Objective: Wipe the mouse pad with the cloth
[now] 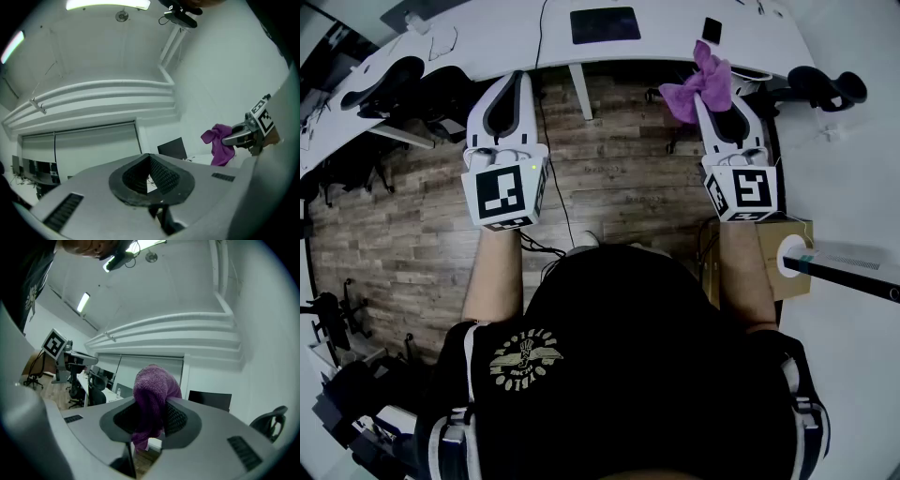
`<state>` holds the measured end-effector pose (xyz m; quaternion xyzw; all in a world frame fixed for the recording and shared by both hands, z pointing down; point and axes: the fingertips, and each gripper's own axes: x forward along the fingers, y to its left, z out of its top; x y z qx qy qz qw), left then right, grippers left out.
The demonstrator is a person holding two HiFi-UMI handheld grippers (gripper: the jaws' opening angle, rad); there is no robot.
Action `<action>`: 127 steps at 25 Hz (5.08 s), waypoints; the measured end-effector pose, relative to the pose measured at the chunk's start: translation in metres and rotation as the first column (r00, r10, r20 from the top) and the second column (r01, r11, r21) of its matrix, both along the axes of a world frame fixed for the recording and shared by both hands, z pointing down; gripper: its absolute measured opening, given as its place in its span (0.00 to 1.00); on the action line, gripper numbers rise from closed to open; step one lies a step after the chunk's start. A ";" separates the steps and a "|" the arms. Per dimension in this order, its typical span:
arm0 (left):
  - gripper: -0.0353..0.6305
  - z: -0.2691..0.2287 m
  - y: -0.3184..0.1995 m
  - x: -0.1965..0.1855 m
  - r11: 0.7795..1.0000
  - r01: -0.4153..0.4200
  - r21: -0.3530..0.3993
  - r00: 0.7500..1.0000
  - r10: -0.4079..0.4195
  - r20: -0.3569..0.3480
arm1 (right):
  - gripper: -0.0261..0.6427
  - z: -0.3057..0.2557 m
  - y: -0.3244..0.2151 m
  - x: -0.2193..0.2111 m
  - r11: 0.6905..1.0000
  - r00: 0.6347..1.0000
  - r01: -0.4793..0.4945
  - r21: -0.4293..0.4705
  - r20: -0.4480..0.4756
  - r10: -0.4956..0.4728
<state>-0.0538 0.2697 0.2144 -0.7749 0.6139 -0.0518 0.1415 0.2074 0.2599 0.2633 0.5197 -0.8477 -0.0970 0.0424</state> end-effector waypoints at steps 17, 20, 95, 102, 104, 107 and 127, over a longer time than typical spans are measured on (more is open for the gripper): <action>0.06 0.024 -0.017 -0.096 0.999 -0.014 -0.037 1.000 0.013 -0.012 | 0.21 -0.003 -0.007 -0.058 0.996 0.994 -0.083 -0.012 0.067 0.084; 0.06 0.041 -0.027 -0.106 0.998 -0.006 -0.066 1.000 0.005 -0.016 | 0.21 0.014 -0.014 -0.059 0.994 0.994 -0.096 -0.050 0.051 0.099; 0.06 0.060 -0.291 0.003 0.991 0.035 -0.129 0.997 -0.043 -0.064 | 0.21 0.053 -0.283 0.038 0.981 0.984 0.076 -0.178 0.170 -0.045; 0.06 0.075 -0.314 -0.009 0.987 0.030 -0.155 0.996 -0.042 -0.073 | 0.21 0.062 -0.307 0.024 0.976 0.986 0.079 -0.202 0.160 -0.047; 0.06 0.080 -0.324 -0.017 0.985 0.037 -0.168 0.996 -0.050 -0.074 | 0.21 0.066 -0.317 0.016 0.973 0.986 0.084 -0.213 0.158 -0.051; 0.06 0.083 -0.340 -0.028 0.983 0.043 -0.180 0.995 -0.057 -0.077 | 0.21 0.069 -0.335 0.003 0.970 0.987 0.093 -0.223 0.151 -0.060; 0.06 0.108 -0.472 -0.076 0.967 -0.026 -0.253 0.997 0.005 -0.083 | 0.21 0.084 -0.457 -0.069 0.953 0.990 0.081 -0.292 0.132 -0.044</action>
